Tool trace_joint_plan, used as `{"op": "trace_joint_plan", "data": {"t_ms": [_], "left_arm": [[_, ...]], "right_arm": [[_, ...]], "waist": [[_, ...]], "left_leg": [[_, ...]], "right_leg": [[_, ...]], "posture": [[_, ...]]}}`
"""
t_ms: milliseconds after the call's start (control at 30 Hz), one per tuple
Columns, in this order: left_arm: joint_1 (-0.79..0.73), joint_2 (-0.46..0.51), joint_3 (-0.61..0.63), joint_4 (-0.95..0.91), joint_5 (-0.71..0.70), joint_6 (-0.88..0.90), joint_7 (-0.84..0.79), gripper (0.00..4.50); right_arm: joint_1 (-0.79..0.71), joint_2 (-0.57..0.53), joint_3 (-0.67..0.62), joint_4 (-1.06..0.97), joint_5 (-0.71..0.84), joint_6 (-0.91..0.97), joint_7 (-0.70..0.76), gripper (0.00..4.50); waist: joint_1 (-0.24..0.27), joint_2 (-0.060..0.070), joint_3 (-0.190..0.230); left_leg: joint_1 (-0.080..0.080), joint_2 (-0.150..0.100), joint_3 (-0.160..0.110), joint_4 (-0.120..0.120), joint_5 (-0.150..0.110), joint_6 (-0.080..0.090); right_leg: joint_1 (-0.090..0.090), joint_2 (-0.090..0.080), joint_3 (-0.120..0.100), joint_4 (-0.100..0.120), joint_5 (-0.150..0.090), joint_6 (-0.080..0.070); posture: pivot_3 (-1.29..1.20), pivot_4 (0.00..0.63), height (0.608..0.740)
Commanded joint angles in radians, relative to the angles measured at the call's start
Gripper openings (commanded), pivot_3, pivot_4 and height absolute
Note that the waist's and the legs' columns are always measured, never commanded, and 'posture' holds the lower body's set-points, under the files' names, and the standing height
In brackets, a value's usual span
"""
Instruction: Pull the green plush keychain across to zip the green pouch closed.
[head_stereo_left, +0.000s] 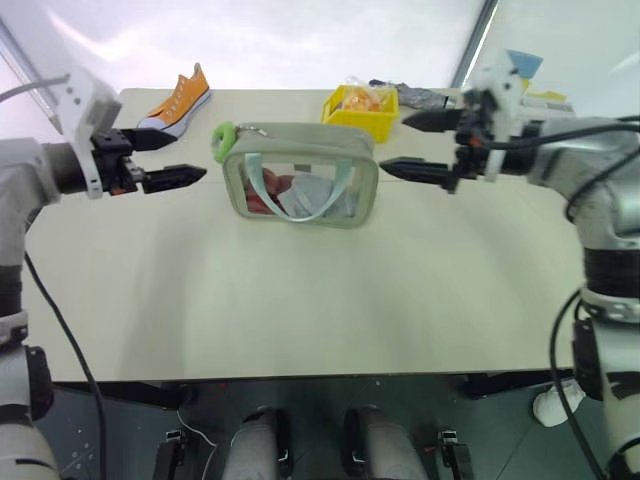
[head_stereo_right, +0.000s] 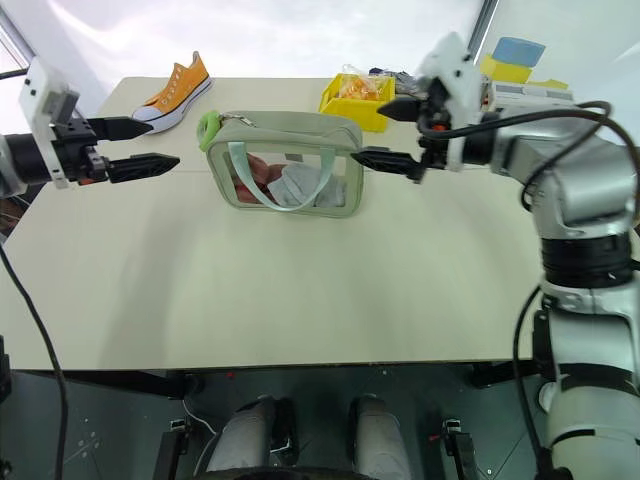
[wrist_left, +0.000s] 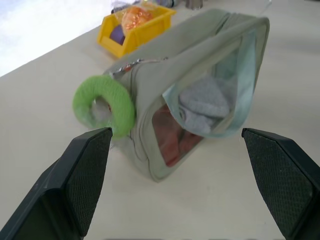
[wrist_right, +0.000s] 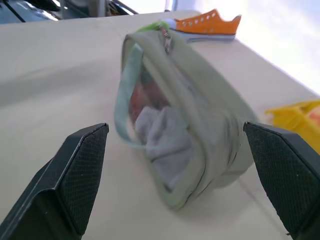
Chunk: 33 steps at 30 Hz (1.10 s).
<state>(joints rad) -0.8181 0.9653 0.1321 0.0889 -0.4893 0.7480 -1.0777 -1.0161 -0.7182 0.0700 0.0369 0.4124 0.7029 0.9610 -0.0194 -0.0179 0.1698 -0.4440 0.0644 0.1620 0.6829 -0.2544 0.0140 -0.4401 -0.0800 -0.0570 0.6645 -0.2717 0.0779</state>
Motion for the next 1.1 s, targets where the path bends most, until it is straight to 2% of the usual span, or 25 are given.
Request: {"op": "trace_joint_plan", "data": {"t_ms": [33, 267, 533, 633, 867, 967, 1100], "left_arm": [[0.011, -0.005, 0.020, -0.168, -0.084, 0.065, -0.007, 4.44], [0.044, -0.064, 0.046, -0.294, -0.138, 0.133, 0.104, 4.44], [0.125, -0.071, 0.091, -0.371, -0.178, 0.163, 0.195, 4.44], [0.128, -0.070, 0.095, -0.378, -0.182, 0.165, 0.216, 4.50], [0.130, -0.062, 0.089, -0.356, -0.170, 0.142, 0.240, 4.50], [0.124, -0.035, 0.092, -0.314, -0.141, 0.114, 0.233, 4.50], [0.107, 0.055, 0.133, -0.232, -0.134, 0.107, 0.184, 4.50]], "right_arm": [[-0.073, 0.058, 0.053, 0.086, -0.081, -0.101, -0.012, 4.50], [-0.143, 0.173, 0.181, 0.375, -0.260, -0.353, 0.019, 4.50], [-0.192, 0.234, 0.217, 0.575, -0.374, -0.511, 0.050, 4.50], [-0.210, 0.249, 0.210, 0.618, -0.391, -0.552, 0.065, 3.61], [-0.227, 0.264, 0.195, 0.683, -0.424, -0.624, 0.064, 0.02], [-0.214, 0.267, 0.156, 0.643, -0.363, -0.620, 0.126, 0.02], [-0.170, 0.194, 0.131, 0.510, -0.307, -0.610, 0.282, 0.02]], "waist": [[0.001, 0.000, 0.000], [0.004, 0.000, 0.000], [0.000, 0.000, 0.000], [0.000, 0.000, 0.000], [-0.001, 0.000, 0.000], [-0.001, 0.000, 0.000], [0.000, 0.001, 0.001]], "left_leg": [[0.000, 0.000, 0.000, 0.000, 0.000, 0.000], [0.001, 0.000, -0.001, 0.001, 0.000, 0.000], [0.001, 0.000, -0.001, 0.000, 0.001, -0.001], [0.001, 0.000, -0.001, 0.000, 0.001, -0.001], [0.001, 0.000, -0.001, 0.000, 0.001, -0.001], [0.001, 0.000, -0.001, 0.000, 0.001, -0.001], [0.001, 0.000, 0.000, 0.000, 0.001, -0.001]], "right_leg": [[0.000, 0.000, 0.000, 0.000, 0.000, 0.000], [0.002, 0.000, 0.000, 0.000, 0.000, 0.000], [0.001, 0.000, 0.000, 0.001, 0.000, 0.000], [0.001, 0.000, 0.000, 0.001, 0.000, 0.000], [0.001, 0.000, 0.000, 0.001, 0.000, 0.000], [0.001, 0.000, 0.000, 0.001, 0.000, 0.000], [0.001, 0.000, 0.000, 0.001, 0.000, 0.000]], "posture": [[0.00, 0.150, 0.740], [0.00, 0.150, 0.740], [0.00, 0.150, 0.740], [0.00, 0.150, 0.740], [0.00, 0.150, 0.740], [0.00, 0.150, 0.740], [0.00, 0.150, 0.740]]}}
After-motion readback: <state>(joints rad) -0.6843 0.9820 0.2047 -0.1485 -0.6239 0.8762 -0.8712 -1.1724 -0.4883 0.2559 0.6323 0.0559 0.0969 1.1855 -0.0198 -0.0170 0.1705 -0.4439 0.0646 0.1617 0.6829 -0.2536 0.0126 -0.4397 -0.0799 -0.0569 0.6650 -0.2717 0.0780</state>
